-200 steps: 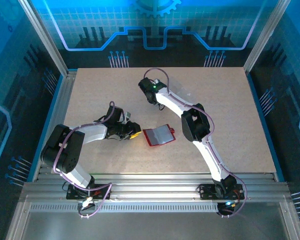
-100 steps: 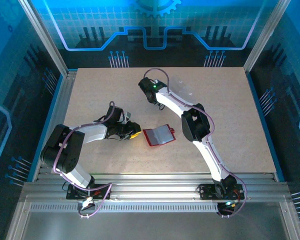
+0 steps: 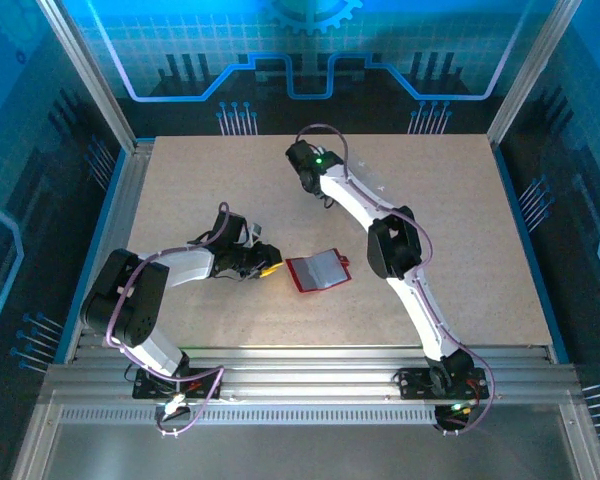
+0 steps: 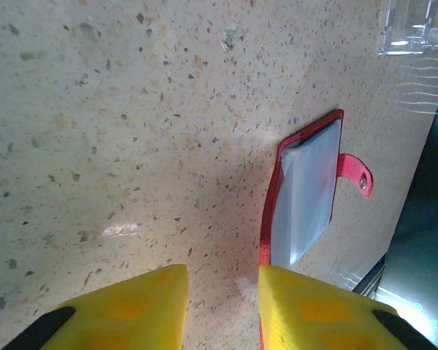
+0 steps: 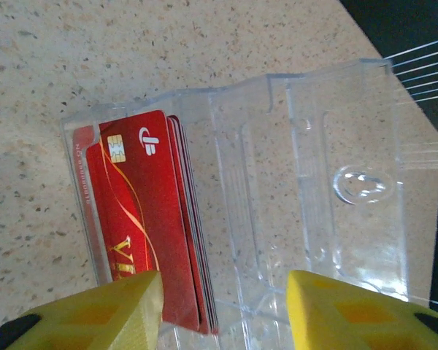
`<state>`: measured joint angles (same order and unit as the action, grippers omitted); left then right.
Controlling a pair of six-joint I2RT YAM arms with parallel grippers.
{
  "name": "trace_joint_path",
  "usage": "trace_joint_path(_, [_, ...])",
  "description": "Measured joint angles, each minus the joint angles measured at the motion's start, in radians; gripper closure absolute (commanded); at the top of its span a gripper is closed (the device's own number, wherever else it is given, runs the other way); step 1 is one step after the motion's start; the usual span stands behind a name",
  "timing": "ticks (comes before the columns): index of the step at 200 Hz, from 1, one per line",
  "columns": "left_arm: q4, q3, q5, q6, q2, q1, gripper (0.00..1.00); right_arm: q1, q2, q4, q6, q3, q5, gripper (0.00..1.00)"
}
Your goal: Put the credit cards into the card holder
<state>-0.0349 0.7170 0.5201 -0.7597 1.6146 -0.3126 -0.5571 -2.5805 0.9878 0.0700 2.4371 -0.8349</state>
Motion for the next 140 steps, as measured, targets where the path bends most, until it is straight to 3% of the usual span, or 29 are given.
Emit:
trace_joint_path(71, [0.000,0.000,0.000,0.000,0.000,0.000,0.68,0.059,-0.014,0.017,0.023,-0.021,0.185,0.51])
trace_joint_path(140, [0.000,0.000,0.000,0.000,0.000,0.000,0.68,0.069,0.105,-0.004,0.076,-0.233,0.254,0.55])
